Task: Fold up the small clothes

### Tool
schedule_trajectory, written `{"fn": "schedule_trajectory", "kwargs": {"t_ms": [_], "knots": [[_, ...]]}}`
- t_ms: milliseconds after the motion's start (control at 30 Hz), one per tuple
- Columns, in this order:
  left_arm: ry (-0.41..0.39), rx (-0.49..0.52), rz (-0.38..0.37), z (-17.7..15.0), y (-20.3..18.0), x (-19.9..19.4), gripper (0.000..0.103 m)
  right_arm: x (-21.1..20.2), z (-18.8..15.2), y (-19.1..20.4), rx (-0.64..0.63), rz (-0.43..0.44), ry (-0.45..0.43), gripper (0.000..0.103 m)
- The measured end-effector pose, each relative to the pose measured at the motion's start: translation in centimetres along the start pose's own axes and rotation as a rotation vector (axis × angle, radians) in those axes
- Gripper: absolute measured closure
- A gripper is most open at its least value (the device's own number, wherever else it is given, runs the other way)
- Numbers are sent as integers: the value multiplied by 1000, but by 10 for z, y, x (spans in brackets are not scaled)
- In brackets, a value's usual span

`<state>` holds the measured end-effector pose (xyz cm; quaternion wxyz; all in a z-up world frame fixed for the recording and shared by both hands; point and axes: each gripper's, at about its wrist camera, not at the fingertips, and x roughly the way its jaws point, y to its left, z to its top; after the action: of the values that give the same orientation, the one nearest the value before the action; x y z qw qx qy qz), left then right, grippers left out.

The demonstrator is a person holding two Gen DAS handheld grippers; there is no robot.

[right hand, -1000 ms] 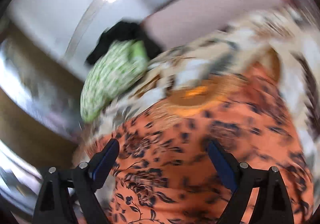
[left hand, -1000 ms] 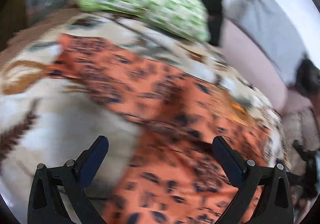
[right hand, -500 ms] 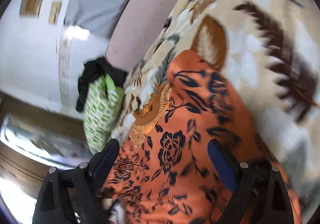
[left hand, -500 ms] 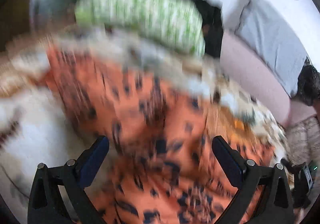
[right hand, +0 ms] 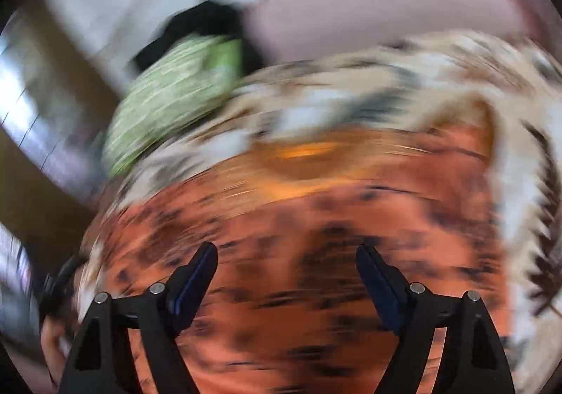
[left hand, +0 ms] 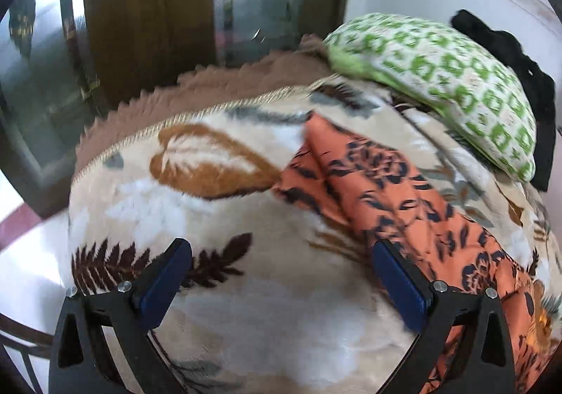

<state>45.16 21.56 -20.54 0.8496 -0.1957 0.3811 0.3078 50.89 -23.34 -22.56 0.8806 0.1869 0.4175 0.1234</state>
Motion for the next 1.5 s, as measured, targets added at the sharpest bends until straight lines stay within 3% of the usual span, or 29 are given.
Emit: {"fn": "schedule_trajectory", "kwargs": {"t_ms": [167, 267, 367, 400, 467, 533, 700, 800, 967, 1100, 1167, 1300, 1400, 1500], "knots": [[96, -88, -129, 4, 18, 24, 1, 35, 1, 86, -108, 119, 47, 20], [122, -107, -198, 6, 16, 31, 1, 67, -2, 123, -179, 66, 76, 20], [153, -148, -239, 8, 18, 40, 1, 109, -19, 114, -168, -53, 222, 20], [155, -156, -247, 10, 18, 43, 5, 121, -27, 104, -142, -69, 264, 20], [142, -181, -254, 12, 20, 43, 13, 108, -31, 108, -211, -56, 199, 20], [138, -169, -252, 13, 19, 38, 13, 92, -35, 109, -240, -68, 180, 20], [142, -143, -274, 14, 11, 31, 13, 48, -39, 81, -172, 32, 88, 20], [166, -176, -282, 18, 33, 30, 13, 22, -41, 63, -99, 114, 49, 20], [27, -147, -159, 55, 87, 6, 13, -20, -46, 46, -100, 164, 33, 20], [53, 0, -89, 81, 101, 12, 13, -51, -59, 12, -2, 229, 36, 20], [100, 34, -122, 82, 95, 14, 15, -60, -68, -1, 46, 259, 37, 20], [134, 71, -286, 77, 56, 9, 16, -74, -83, -17, 74, 248, 32, 20], [206, 85, -337, 84, 24, 25, 16, -76, -92, -27, 103, 237, 53, 20], [313, 2, -330, 100, 13, 66, 16, -79, -95, -33, 113, 230, 50, 20]]}}
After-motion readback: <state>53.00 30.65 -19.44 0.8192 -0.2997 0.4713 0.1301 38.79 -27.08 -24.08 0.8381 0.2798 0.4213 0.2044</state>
